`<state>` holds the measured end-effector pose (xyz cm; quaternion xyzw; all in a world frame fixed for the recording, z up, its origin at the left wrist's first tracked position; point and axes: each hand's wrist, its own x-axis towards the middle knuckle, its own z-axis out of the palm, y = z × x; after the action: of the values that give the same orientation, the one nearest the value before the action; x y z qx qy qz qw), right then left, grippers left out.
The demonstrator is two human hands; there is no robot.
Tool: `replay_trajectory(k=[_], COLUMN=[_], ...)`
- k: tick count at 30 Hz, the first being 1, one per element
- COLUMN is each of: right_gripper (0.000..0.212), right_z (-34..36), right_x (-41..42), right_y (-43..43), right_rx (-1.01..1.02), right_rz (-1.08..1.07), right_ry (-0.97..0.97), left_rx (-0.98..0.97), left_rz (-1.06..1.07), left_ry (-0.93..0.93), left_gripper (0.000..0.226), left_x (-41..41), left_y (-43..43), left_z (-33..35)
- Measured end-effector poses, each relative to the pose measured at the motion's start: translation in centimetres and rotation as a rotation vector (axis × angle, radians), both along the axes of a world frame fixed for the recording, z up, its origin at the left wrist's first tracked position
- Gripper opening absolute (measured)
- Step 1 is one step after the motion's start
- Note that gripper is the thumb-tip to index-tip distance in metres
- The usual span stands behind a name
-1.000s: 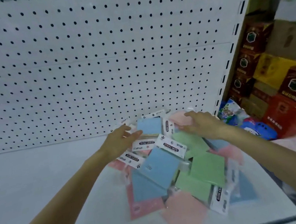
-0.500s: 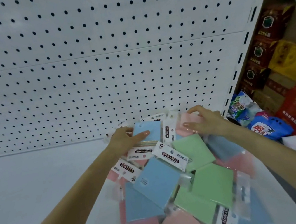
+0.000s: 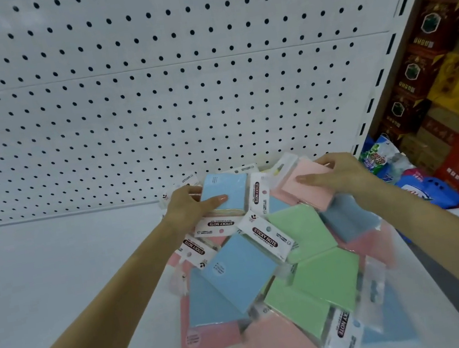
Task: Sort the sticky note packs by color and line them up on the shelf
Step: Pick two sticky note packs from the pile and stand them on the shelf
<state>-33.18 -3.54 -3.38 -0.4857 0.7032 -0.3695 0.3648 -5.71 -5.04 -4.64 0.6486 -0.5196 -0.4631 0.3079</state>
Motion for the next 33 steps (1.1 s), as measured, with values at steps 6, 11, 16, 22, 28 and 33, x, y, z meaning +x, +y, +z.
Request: replay_trajectory(k=[6, 11, 16, 22, 28, 33], right_gripper=[0.035, 0.026, 0.019, 0.024, 0.026, 0.029], right_z=[0.4, 1.6, 3.5, 4.5, 4.3, 3.6], right_x=[-1.1, -0.4, 2.9, 13.3, 28.9, 43.9], right_y=[1.1, 1.4, 1.3, 0.6, 1.2, 3.9], right_rx=[0.057, 0.034, -0.004, 0.036, 0.073, 0.101], right_rz=[-0.035, -0.036, 0.095, 0.24, 0.32, 0.396], right_ry=[-0.304, -0.48, -0.589, -0.66, -0.82, -0.89], left_rx=[-0.018, -0.053, -0.047, -0.095, -0.214, -0.218], left_rz=[0.114, 0.224, 0.261, 0.298, 0.451, 0.661], left_ry=[0.135, 0.293, 0.496, 0.752, 0.739, 0.628], left_gripper=[0.04, 0.03, 0.028, 0.036, 0.041, 0.015], left_x=[0.7, 2.4, 6.2, 14.4, 28.0, 43.2], left_y=[0.3, 0.6, 2.0, 5.9, 10.9, 16.0], left_z=[0.4, 0.7, 1.9, 3.7, 5.2, 4.9])
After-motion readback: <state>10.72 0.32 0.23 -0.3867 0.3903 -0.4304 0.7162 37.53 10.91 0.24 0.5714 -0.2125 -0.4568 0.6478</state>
